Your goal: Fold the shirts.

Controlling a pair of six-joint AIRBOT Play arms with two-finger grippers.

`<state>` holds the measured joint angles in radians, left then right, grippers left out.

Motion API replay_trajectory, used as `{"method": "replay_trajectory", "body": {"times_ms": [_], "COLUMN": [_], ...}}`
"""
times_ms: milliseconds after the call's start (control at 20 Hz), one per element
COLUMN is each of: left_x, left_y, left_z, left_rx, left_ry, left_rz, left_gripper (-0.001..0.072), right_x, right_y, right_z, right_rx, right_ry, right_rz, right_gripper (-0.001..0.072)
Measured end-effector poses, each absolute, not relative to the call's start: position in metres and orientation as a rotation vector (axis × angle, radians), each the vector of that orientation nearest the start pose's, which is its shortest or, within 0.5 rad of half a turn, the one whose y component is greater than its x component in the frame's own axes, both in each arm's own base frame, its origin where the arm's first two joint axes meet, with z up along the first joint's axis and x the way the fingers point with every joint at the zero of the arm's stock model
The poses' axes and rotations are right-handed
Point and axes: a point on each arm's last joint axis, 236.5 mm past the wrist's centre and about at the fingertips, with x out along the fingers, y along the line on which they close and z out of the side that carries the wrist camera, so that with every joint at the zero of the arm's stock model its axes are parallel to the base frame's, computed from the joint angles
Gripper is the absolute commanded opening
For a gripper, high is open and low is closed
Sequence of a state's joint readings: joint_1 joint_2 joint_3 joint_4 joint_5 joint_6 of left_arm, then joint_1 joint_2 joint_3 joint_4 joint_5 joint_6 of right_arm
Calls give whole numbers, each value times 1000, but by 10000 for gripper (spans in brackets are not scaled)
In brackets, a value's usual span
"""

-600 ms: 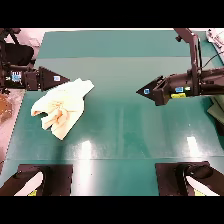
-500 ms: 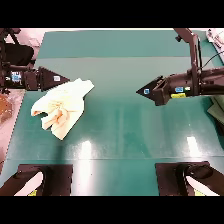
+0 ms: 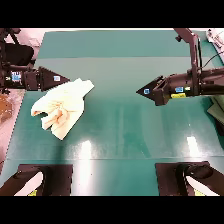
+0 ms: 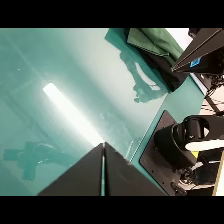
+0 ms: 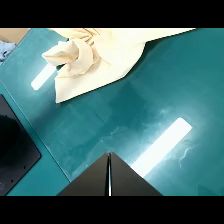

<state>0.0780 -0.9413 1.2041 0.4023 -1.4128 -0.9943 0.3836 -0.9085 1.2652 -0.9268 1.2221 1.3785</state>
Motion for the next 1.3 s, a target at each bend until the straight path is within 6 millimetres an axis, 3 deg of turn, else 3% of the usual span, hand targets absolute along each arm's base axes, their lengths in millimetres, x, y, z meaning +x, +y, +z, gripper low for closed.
{"method": "replay_trajectory", "body": {"times_ms": [250,300,350,400,500,600,650,700,750,900,1050,1150,1300], "left_x": [295,295,296,298,306,314,317,319,321,322,309,303,309], "left_y": [-193,-193,-191,-187,-166,-126,-98,-70,-45,18,59,71,63], "left_z": [262,263,260,252,218,177,159,145,137,118,88,69,45], "left_rx": [-370,-371,-364,-356,-305,-217,-173,-141,-124,-145,-245,-322,-462], "left_ry": [653,652,660,689,807,940,1000,1044,1068,1119,1199,1230,1210], "left_rz": [-1046,-1046,-1036,-1005,-863,-648,-517,-390,-282,-26,144,199,189], "left_gripper": [26,71,429,630,638,638,638,638,638,638,638,638,638], "right_x": [262,262,262,261,261,260,260,260,260,260,261,264,270], "right_y": [249,250,250,251,251,252,252,252,252,252,252,252,255], "right_z": [223,223,223,224,225,225,225,225,225,225,223,219,208], "right_rx": [139,140,141,145,149,151,152,153,156,168,171,170,178], "right_ry": [841,841,841,841,841,841,841,842,843,850,856,869,903], "right_rz": [906,906,908,912,915,917,917,917,917,910,904,899,891], "right_gripper": [23,23,23,23,24,49,169,344,440,450,450,450,450]}}
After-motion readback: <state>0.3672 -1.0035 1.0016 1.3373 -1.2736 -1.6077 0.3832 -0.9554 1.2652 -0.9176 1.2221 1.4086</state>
